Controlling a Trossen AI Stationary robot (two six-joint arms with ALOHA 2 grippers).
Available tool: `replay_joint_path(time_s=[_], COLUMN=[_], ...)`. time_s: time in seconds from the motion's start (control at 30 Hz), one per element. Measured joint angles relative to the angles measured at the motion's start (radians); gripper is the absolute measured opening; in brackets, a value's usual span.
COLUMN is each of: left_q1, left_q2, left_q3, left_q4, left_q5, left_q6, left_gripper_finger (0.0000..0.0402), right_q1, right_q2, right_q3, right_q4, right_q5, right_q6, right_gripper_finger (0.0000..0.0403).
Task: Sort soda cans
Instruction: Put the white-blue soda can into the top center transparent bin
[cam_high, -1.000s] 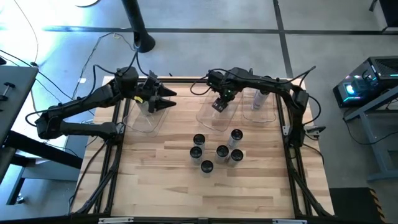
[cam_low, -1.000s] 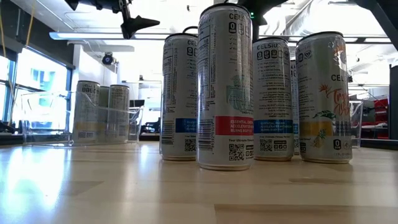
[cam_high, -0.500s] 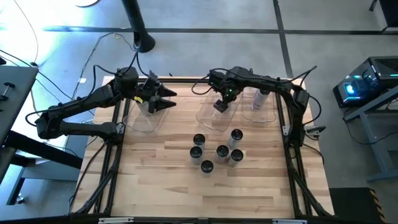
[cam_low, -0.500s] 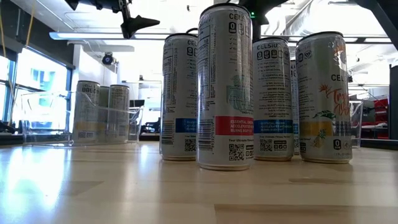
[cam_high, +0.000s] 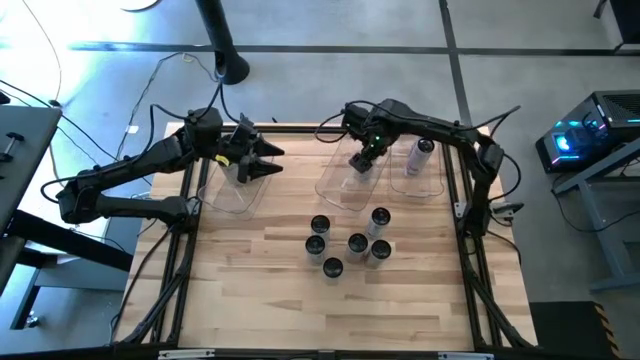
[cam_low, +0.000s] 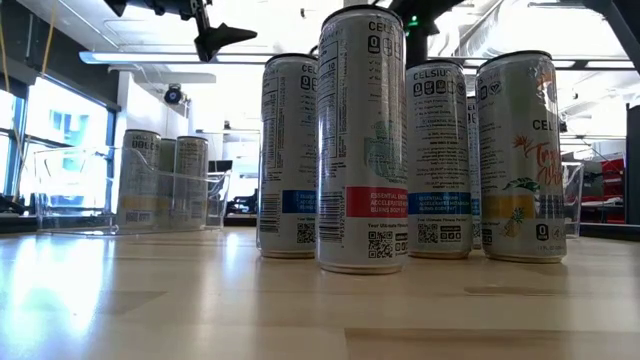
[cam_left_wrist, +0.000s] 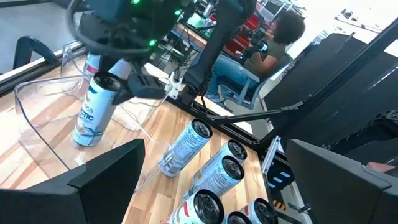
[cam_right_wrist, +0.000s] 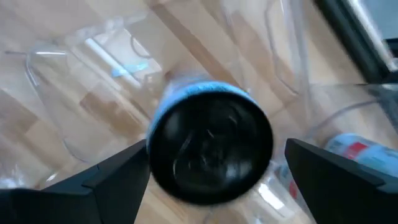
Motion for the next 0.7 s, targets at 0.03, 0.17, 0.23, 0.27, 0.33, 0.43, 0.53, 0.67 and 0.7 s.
replay_joint_path(time_s=[0.03, 0.17, 0.23, 0.27, 0.33, 0.43, 0.53, 0.67, 0.7], left_q1=[0.0, 0.0, 0.0, 0.0, 0.0, 0.0, 0.0, 0.0, 0.0], left_q2=[0.0, 0.0, 0.0, 0.0, 0.0, 0.0, 0.0, 0.0, 0.0], left_q3=[0.0, 0.0, 0.0, 0.0, 0.0, 0.0, 0.0, 0.0, 0.0], left_q4=[0.0, 0.0, 0.0, 0.0, 0.0, 0.0, 0.0, -0.001, -0.001], left_q5=[0.0, 0.0, 0.0, 0.0, 0.0, 0.001, 0.027, 0.035, 0.036], left_q6=[0.0, 0.0, 0.001, 0.005, 0.009, 0.009, 0.009, 0.025, 0.032], left_gripper_finger=[0.0385, 0.0385, 0.0385, 0.0385, 0.0385, 0.0385, 0.0385, 0.0385, 0.0385], right_q1=[0.0, 0.0, 0.0, 0.0, 0.0, 0.008, 0.027, 0.066, 0.079], right_q2=[-0.01, -0.045, -0.066, -0.077, -0.094, -0.115, -0.144, -0.201, -0.214], right_q3=[0.0, 0.0, 0.0, 0.0, 0.0, 0.0, 0.0, 0.0, 0.0], right_q4=[-0.009, -0.059, -0.077, -0.082, -0.085, -0.083, -0.084, -0.096, -0.096], right_q5=[0.007, 0.01, 0.011, 0.009, -0.011, -0.049, -0.067, -0.086, -0.086], right_q6=[0.0, 0.0, 0.005, 0.01, 0.018, 0.028, 0.036, 0.058, 0.074], right_gripper_finger=[0.0359, 0.036, 0.036, 0.036, 0.036, 0.036, 0.036, 0.036, 0.036])
